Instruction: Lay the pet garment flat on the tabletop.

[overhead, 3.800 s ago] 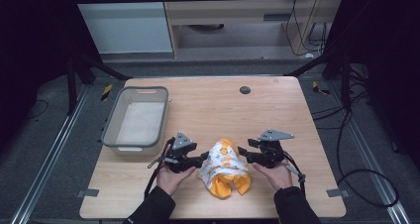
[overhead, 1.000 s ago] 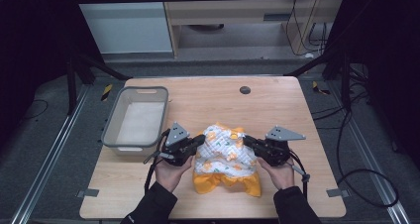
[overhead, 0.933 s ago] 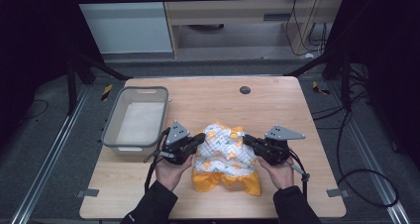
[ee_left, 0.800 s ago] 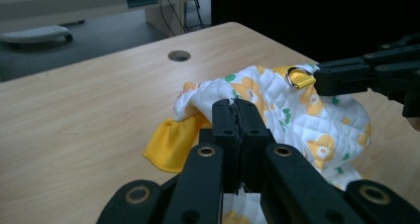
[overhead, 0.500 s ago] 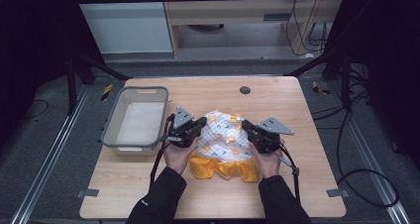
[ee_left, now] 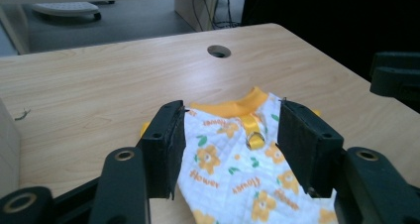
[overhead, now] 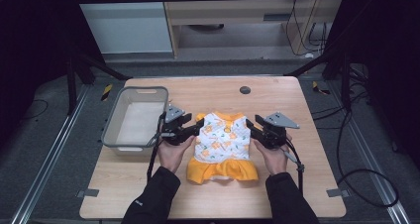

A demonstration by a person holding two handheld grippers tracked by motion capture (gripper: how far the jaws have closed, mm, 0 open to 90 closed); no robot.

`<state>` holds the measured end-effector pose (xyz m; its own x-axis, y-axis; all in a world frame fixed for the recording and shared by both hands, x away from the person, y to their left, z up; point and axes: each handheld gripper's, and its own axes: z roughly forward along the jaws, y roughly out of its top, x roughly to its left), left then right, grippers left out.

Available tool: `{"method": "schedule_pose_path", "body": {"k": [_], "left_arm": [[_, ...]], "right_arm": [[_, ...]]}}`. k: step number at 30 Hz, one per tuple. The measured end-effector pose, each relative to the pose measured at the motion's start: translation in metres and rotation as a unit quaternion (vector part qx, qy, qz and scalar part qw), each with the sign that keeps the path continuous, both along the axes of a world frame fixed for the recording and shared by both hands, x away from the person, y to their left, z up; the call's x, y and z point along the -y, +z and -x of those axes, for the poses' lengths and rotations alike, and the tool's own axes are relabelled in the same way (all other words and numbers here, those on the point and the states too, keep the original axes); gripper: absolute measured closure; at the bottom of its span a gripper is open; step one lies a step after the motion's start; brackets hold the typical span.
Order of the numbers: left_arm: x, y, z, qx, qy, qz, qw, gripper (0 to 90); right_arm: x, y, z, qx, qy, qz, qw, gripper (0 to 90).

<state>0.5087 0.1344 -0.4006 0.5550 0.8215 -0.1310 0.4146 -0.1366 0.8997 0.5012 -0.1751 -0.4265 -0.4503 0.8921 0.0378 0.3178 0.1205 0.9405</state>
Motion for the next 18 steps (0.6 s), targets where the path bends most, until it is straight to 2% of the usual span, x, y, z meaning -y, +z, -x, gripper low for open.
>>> {"method": "schedule_pose_path", "body": {"k": [3,8,9,12,13,14,15,18], "left_arm": [[-0.008,0.001,0.011,-0.003,-0.012,-0.005,0.9999,43.2],[-0.016,0.001,0.022,-0.008,-0.022,-0.013,0.9996,43.8],[-0.020,0.001,0.029,-0.007,-0.026,-0.020,0.9994,44.1],[-0.024,0.000,0.037,-0.008,-0.032,-0.027,0.9991,45.3],[-0.028,-0.002,0.045,-0.008,-0.041,-0.039,0.9984,45.8],[-0.028,-0.002,0.045,-0.008,-0.041,-0.039,0.9984,46.1],[-0.031,-0.007,0.053,-0.009,-0.047,-0.042,0.9979,46.4],[-0.035,-0.018,0.062,-0.020,-0.050,-0.056,0.9969,46.7]], "right_arm": [[0.005,0.002,0.010,-0.003,0.015,0.011,0.9998,55.4],[0.014,0.003,0.021,-0.016,0.027,0.008,0.9995,52.1],[0.019,0.002,0.027,-0.026,0.030,0.004,0.9992,50.8],[0.027,0.001,0.035,-0.035,0.034,0.002,0.9988,50.0],[0.029,0.001,0.038,-0.037,0.036,0.002,0.9987,49.9],[0.029,0.001,0.038,-0.037,0.036,0.002,0.9987,49.9],[0.034,0.000,0.045,-0.041,0.042,-0.001,0.9983,49.5],[0.039,-0.004,0.054,-0.050,0.049,-0.002,0.9976,49.4]]}}
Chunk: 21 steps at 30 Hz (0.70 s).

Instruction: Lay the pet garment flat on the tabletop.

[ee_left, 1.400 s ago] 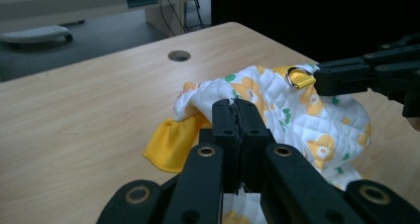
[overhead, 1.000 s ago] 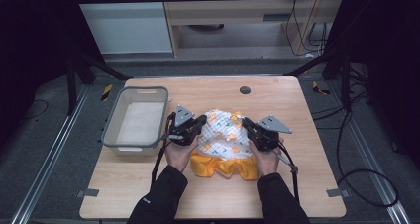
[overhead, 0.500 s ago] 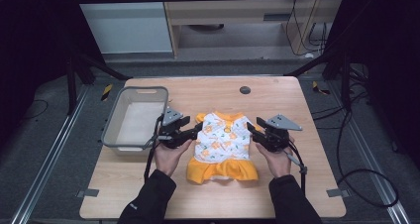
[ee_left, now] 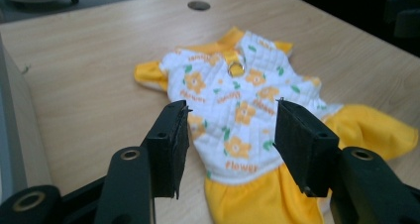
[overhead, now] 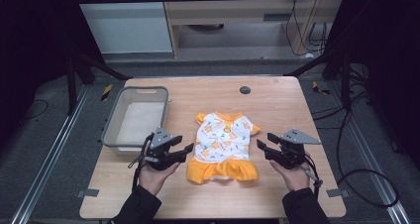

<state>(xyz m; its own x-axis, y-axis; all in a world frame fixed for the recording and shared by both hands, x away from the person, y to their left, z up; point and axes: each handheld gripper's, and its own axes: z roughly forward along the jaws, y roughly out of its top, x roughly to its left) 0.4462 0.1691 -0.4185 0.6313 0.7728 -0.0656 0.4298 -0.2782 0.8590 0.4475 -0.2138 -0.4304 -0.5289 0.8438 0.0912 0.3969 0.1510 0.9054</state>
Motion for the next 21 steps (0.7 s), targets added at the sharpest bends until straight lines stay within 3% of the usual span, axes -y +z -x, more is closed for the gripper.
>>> {"method": "schedule_pose_path", "body": {"k": [7,14,19,21], "left_arm": [[-0.009,-0.022,0.014,-0.019,-0.003,-0.013,0.9997,48.1],[-0.011,-0.040,0.014,-0.042,0.001,-0.027,0.9987,48.8],[-0.004,-0.050,0.016,-0.053,-0.008,-0.047,0.9975,48.8],[0.002,-0.057,0.015,-0.065,-0.017,-0.053,0.9963,48.6]], "right_arm": [[0.004,-0.013,0.017,-0.023,0.018,0.009,0.9995,48.7],[0.001,-0.025,0.026,-0.038,0.039,0.014,0.9984,48.8],[-0.010,-0.037,0.029,-0.050,0.063,0.031,0.9962,49.1],[-0.017,-0.047,0.028,-0.069,0.073,0.044,0.9940,49.1]]}}
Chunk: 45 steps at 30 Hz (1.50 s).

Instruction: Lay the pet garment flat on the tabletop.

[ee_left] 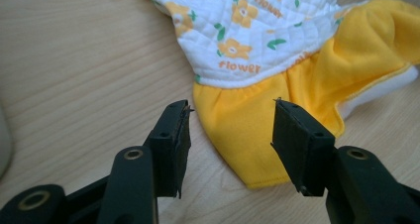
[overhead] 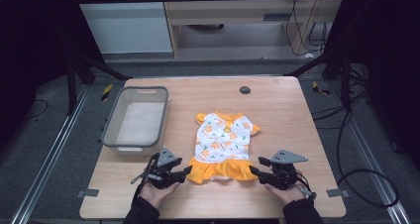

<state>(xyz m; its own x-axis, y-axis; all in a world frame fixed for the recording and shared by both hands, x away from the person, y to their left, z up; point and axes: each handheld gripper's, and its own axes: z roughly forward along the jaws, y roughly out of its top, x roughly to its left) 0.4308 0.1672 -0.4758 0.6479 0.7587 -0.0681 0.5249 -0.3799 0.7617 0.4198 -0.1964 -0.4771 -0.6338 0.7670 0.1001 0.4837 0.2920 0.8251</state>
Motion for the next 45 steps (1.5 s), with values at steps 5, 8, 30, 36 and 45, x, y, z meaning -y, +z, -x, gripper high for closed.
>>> {"method": "schedule_pose_path", "body": {"k": [5,8,30,36,45], "left_arm": [[0.009,-0.011,-0.004,-0.018,-0.007,-0.017,0.9997,49.5],[0.012,-0.017,-0.006,-0.030,-0.010,-0.027,0.9991,52.8],[0.018,-0.003,0.000,-0.044,-0.008,-0.016,0.9989,84.4],[0.006,0.013,0.017,-0.049,-0.022,0.009,0.9985,84.3],[0.011,0.000,0.031,-0.080,-0.038,-0.015,0.9959,83.5]], "right_arm": [[-0.004,-0.008,-0.003,-0.017,0.007,0.001,0.9998,50.1],[-0.007,-0.013,-0.005,-0.030,0.011,0.011,0.9994,52.2],[-0.012,-0.012,-0.006,-0.055,0.028,0.049,0.9969,83.9],[0.002,0.002,0.002,-0.049,0.038,0.017,0.9979,83.1],[0.008,0.001,0.012,-0.072,0.055,0.034,0.9953,82.3]]}}
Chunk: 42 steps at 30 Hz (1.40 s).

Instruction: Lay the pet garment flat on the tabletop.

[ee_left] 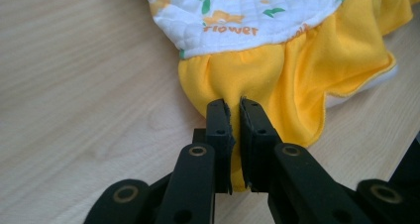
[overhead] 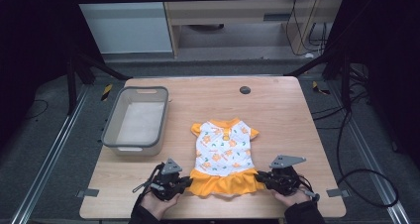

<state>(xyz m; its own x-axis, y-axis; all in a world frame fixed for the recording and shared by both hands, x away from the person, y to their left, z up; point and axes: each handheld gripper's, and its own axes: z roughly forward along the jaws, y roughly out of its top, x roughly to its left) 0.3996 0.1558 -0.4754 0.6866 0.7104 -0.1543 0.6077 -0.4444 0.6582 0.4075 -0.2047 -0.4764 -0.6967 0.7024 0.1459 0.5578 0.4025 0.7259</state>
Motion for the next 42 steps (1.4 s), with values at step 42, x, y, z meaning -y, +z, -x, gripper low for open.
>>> {"method": "schedule_pose_path", "body": {"k": [42], "left_arm": [[0.047,-0.019,-0.012,0.037,-0.042,-0.003,0.9985,86.3]], "right_arm": [[-0.028,-0.021,-0.006,0.017,0.013,0.027,0.9994,90.0]]}}
